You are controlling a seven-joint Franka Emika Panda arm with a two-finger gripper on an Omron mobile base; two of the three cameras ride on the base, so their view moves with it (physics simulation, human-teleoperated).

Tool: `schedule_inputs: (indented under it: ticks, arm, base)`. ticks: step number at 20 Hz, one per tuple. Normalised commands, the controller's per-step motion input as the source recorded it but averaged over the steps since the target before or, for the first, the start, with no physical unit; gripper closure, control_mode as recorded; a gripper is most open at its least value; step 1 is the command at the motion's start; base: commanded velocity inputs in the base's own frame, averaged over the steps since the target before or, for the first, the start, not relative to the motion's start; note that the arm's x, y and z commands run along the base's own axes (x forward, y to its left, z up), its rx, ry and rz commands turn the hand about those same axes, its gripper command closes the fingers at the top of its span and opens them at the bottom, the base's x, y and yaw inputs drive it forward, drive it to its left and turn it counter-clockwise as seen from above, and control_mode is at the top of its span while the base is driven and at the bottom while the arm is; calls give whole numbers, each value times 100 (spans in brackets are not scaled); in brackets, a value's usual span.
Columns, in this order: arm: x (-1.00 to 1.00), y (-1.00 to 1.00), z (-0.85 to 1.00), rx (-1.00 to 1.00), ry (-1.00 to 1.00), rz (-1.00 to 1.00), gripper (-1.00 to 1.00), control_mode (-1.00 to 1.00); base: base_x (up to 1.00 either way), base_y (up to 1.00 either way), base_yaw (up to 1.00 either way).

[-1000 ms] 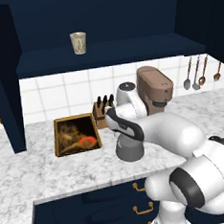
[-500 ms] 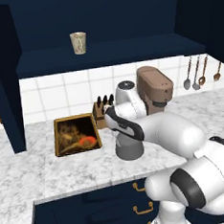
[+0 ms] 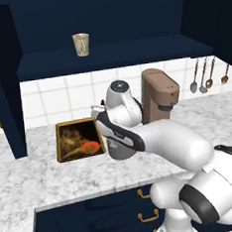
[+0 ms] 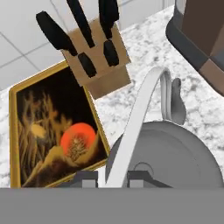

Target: Pick the kettle from the counter and place it on the tray. Then pick the mug from the cabinet and place it on the tray. Then close the cabinet doors.

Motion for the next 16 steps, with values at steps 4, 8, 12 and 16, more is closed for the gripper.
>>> schedule_inputs:
  ticks: [4,8,12,16]
  arm:
    - [50,78,0,4,-13,4,100,-100]
    - [60,71,-2,2,-17,0,100,-100]
    - [54,62,0,2,-6,0,100,-100]
    - [49,47,5,0,-2,-1,100,-100]
  base:
    - [0,0,0]
    - [0,0,0]
    - [0,0,0]
    - [0,0,0]
